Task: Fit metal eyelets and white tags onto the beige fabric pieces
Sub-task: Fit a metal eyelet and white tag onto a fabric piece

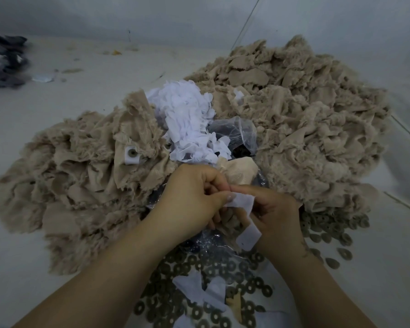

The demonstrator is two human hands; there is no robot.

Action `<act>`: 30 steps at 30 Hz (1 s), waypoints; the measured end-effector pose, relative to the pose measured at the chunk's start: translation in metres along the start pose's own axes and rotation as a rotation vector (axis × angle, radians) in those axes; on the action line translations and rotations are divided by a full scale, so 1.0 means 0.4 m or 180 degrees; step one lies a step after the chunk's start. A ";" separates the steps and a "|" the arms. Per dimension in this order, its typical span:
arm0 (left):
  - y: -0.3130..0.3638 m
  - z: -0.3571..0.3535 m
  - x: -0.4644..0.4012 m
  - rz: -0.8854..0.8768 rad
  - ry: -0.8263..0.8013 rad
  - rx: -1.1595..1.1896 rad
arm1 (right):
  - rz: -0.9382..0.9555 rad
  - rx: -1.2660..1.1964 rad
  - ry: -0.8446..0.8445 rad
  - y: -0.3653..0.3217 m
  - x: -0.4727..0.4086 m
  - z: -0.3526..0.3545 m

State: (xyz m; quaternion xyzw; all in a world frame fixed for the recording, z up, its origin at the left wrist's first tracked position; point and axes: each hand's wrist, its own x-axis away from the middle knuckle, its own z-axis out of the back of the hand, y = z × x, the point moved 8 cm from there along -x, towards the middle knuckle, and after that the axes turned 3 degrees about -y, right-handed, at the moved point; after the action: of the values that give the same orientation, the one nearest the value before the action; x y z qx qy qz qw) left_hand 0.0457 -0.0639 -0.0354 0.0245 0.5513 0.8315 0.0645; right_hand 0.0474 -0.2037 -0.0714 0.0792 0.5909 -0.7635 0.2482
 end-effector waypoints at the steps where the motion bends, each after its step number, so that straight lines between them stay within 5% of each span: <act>1: -0.001 0.000 0.000 0.0005 0.0017 0.0025 | 0.0121 0.0054 0.0011 0.001 0.003 0.001; 30: 0.011 -0.002 -0.003 -0.0243 0.0123 -0.0065 | 0.0108 0.0157 0.0206 -0.029 -0.001 0.015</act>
State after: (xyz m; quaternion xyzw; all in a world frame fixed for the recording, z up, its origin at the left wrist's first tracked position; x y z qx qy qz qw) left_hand 0.0465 -0.0665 -0.0318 -0.0132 0.5444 0.8343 0.0858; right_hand 0.0432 -0.2072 -0.0596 0.1200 0.5782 -0.7705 0.2399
